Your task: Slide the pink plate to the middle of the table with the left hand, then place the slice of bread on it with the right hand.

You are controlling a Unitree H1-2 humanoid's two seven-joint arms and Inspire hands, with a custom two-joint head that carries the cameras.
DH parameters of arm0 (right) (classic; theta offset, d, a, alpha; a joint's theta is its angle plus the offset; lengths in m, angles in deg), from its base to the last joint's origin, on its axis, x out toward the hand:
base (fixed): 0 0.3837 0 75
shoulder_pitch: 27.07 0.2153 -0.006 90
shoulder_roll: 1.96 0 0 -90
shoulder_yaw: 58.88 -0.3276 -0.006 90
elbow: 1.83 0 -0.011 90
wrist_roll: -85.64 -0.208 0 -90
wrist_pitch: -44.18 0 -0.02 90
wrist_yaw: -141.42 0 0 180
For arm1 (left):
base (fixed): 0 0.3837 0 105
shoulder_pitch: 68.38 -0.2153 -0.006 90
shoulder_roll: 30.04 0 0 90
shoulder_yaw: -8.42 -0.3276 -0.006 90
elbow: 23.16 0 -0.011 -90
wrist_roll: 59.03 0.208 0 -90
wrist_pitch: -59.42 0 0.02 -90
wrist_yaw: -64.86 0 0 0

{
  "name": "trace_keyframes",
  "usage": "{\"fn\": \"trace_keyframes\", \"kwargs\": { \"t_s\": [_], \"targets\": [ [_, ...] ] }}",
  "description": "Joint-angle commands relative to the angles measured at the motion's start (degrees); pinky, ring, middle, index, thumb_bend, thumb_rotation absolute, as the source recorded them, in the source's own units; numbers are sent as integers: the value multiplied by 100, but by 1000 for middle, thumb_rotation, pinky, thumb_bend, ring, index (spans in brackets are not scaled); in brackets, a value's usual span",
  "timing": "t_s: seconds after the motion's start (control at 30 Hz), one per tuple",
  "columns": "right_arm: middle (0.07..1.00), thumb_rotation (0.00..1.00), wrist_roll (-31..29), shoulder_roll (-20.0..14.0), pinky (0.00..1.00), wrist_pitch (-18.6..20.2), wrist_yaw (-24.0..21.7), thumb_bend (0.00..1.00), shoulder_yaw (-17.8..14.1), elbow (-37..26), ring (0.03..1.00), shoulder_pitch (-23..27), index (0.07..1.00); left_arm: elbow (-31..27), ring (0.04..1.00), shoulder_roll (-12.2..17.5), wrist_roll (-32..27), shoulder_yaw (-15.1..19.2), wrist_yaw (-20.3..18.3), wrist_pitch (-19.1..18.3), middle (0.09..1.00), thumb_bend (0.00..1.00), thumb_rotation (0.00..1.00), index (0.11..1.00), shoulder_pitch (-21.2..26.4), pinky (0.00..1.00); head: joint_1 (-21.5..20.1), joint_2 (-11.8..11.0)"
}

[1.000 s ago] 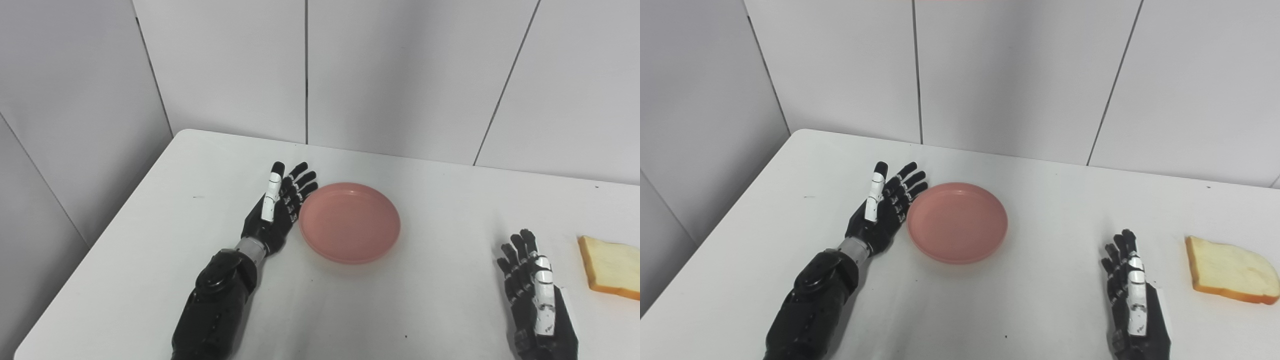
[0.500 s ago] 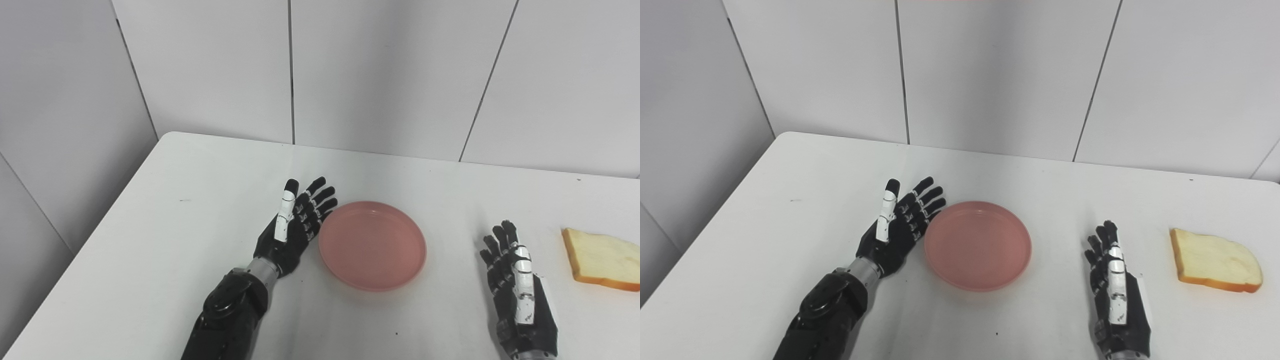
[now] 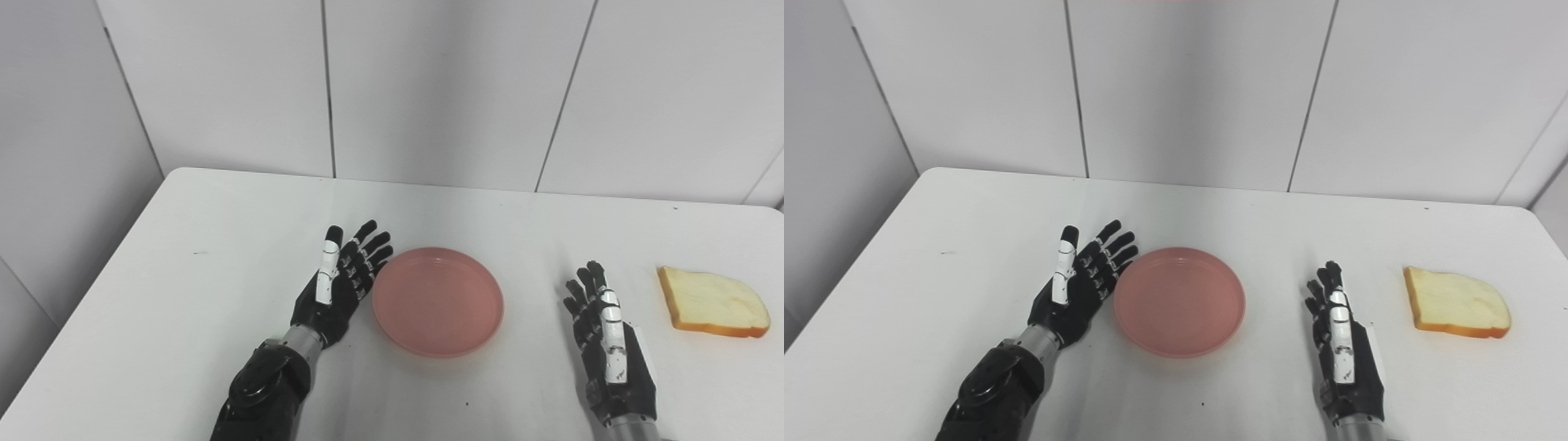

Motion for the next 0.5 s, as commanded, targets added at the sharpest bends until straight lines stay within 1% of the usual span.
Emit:
{"fn": "trace_keyframes", "kwargs": {
  "t_s": [0.0,0.1,0.13,0.17,0.2,0.23,0.33,0.37,0.4,0.43,0.47],
  "targets": [
    [1000,1000,-46,-68,1000,-71,-29,583,-48,-323,987,180,1000,-50,950,-35,81,0,55,62,942,827,1000,949,-56,968,-78,3],
    [1000,1000,-79,-206,1000,15,-49,595,-104,-503,998,291,1000,-130,951,-43,157,0,96,123,945,827,1000,942,-106,970,-281,20],
    [1000,1000,-75,-251,1000,32,-46,612,-119,-549,996,329,1000,-170,958,-43,181,-4,105,133,951,828,1000,944,-127,976,-281,20],
    [1000,1000,-48,-332,1000,93,-33,620,-145,-632,995,396,1000,-240,962,-48,207,-9,130,131,955,828,1000,944,-161,980,-398,23],
    [1000,1000,-27,-386,1000,139,-22,656,-160,-688,988,439,1000,-287,969,-51,222,-13,149,126,961,829,1000,947,-183,987,-398,23],
    [1000,1000,-5,-437,1000,171,-22,669,-165,-735,985,472,1000,-330,971,-53,230,-12,169,109,963,829,1000,947,-200,989,-502,23],
    [997,983,227,-764,1000,283,-40,687,-212,-975,982,658,1000,-468,968,-21,252,-1,187,63,964,816,1000,950,-261,987,-756,5],
    [998,978,336,-915,1000,364,-56,693,-224,-1074,984,735,1000,-513,969,-9,247,5,183,49,965,810,1000,952,-280,990,-756,5],
    [999,976,427,-1032,1000,388,-76,708,-231,-1133,987,808,1000,-538,971,13,240,11,171,46,967,811,1000,955,-291,992,-940,-18],
    [989,935,513,-1169,983,419,-82,712,-271,-1185,972,928,998,-567,976,35,225,19,158,40,967,820,1000,958,-303,994,-965,-20],
    [965,870,649,-1343,946,518,-63,741,-330,-1262,947,1097,979,-597,977,60,189,41,149,12,968,819,993,958,-317,994,-1098,-41]
  ]
}}
